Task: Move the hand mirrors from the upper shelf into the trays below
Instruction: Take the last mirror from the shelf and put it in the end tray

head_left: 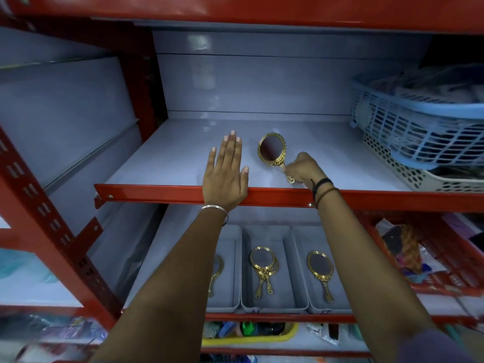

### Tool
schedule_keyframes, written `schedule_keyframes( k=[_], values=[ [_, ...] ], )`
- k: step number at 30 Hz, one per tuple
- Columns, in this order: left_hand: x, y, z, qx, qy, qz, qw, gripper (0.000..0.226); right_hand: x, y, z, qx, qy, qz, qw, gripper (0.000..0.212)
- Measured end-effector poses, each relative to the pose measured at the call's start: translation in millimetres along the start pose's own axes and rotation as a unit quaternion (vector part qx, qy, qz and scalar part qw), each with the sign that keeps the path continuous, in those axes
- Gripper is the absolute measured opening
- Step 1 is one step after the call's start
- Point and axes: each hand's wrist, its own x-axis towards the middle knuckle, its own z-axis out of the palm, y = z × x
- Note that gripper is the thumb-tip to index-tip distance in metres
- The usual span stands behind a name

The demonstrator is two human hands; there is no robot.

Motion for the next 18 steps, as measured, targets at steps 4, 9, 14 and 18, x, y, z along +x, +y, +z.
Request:
schedule_keyframes(
  k=[4,9,14,18],
  values=[
    [-1.1,0.5,-0.3,-0.009,0.001,0.003,1.000,0.067,-31.6,14.8,-25.3,0.206,-0.025,-0.035,0.978,0.010],
    [-3.5,3.2,-0.6,-0.009,0.007,0.003,1.000,0.067,-92.9,61.6,-41.5,0.294,-0.103,-0.052,0.949,0.020],
    [-5.0,3.7,-1.6,-0.004,-0.002,-0.003,1.000,0.066,-137.2,144.3,-20.8,0.280,-0.159,0.020,0.947,0.017],
    [-5.2,4.5,0.5,-0.005,-0.002,-0.012,1.000,0.065,-157.9,207.5,-4.2,0.260,-0.161,0.114,0.945,0.007]
  ],
)
